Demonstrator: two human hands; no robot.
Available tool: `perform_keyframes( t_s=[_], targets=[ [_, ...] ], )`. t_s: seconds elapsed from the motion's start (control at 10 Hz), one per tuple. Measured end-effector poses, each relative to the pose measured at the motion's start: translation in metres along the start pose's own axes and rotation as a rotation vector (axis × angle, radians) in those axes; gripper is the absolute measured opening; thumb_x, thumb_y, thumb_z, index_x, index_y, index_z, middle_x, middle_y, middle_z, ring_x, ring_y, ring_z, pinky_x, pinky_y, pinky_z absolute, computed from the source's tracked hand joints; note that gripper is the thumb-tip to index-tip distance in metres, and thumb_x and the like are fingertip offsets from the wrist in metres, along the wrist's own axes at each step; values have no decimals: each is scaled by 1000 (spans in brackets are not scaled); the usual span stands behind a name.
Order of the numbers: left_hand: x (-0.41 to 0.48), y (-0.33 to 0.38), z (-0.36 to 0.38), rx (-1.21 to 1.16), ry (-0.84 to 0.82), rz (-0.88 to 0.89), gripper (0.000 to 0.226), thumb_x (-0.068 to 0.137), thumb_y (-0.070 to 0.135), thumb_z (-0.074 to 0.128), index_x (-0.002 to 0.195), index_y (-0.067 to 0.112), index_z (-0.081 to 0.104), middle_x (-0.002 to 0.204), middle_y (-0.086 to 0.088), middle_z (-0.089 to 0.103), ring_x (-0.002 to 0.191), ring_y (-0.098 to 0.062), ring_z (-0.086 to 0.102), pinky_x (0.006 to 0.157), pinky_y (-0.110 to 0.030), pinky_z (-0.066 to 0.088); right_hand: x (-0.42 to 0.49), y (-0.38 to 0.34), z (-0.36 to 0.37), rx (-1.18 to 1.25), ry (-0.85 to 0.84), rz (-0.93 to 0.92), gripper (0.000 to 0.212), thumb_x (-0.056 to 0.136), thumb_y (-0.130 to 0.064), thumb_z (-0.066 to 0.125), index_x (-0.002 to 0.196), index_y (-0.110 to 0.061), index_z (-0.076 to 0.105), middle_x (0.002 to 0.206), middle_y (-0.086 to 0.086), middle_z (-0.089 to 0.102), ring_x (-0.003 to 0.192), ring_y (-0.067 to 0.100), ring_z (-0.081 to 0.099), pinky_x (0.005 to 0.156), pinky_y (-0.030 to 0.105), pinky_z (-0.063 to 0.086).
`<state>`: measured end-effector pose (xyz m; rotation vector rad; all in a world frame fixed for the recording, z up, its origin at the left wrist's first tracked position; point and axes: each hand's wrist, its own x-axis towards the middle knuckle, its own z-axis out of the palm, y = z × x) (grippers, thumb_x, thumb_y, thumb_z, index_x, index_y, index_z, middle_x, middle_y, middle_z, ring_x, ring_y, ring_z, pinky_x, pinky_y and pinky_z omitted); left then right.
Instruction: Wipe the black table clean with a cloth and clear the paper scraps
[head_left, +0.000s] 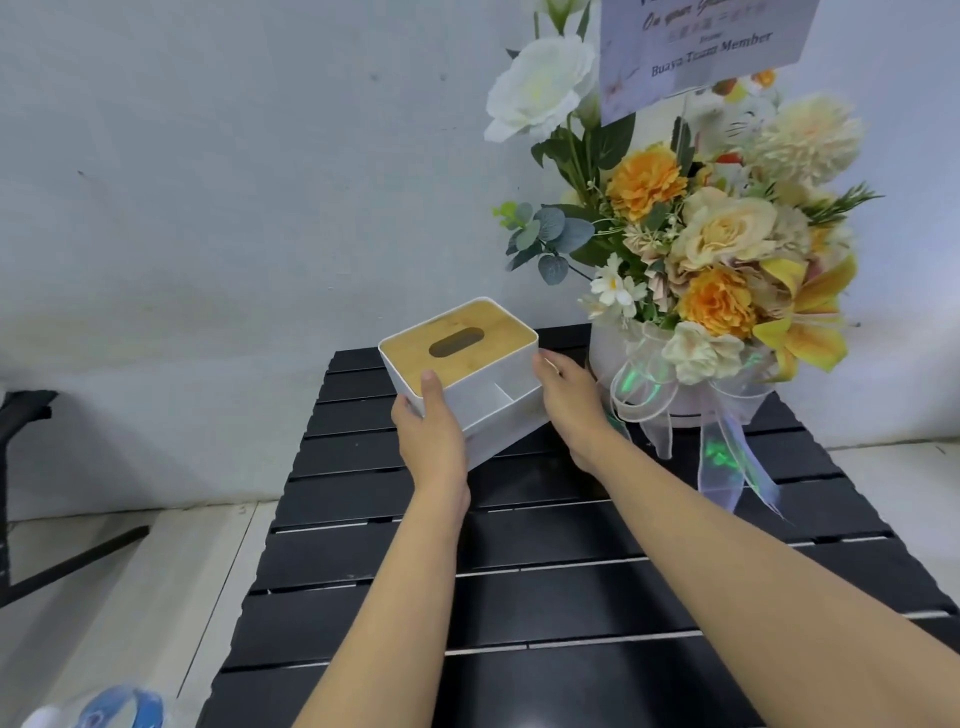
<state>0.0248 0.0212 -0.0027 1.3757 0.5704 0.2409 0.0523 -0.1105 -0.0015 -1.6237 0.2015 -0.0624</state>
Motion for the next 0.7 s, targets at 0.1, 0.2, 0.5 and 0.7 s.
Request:
perform_keyframes(
  t_s=[0.1,0.2,0.5,0.7],
  targets=[
    [2,1,0,-50,-57,-11,40,92,53,49,119,25,57,108,2,67,96,-18,65,73,-30,53,-4,7,-2,52,49,-2,36,103,-26,40,134,-17,54,120,-7,58,105,6,53,73,12,39],
    [5,6,0,-29,-158,-30,29,93,48,50,107,26,64,105,3,70,97,-18,66,83,-35,51,-15,16,-3,109,138,-13,38,103,-21,38,137,-14,52,132,-3,57,121,13,52,93,21,43],
    [15,8,2,77,-270,-66,41,89,57,50,110,26,66,108,3,72,101,-18,66,93,-38,51,-36,27,-7,134,206,-16,43,104,-26,39,144,-14,43,145,-3,48,133,12,42,113,30,32],
    [-35,-3,-25,203,-110,148,38,96,52,42,123,31,60,119,19,60,112,-2,54,91,-23,38,-90,30,-40,-69,140,-55,34,99,-30,50,132,-26,55,127,-18,57,115,-3,51,102,18,35]
  ],
)
